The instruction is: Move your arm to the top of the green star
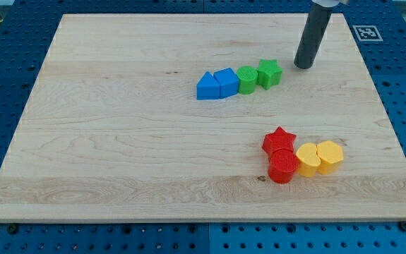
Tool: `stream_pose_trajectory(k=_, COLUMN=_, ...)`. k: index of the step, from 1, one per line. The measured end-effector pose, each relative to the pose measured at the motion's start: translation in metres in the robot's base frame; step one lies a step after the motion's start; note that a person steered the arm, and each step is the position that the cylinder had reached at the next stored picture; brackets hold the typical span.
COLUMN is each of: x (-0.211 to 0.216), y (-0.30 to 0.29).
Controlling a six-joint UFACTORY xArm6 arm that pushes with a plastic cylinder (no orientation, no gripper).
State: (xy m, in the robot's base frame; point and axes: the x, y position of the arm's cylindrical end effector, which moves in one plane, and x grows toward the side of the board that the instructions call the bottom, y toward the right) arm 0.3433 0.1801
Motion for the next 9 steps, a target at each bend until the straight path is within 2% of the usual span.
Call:
stream_pose_trajectory(k=2, x=-0.011, y=-0.003)
stream_pose_trajectory(k=4, x=-0.022, y=-0.046)
stream_pose_trajectory(k=5, x=-0.027, y=-0.049)
stream_pose_trajectory(k=9, x=-0.013, y=-0.055)
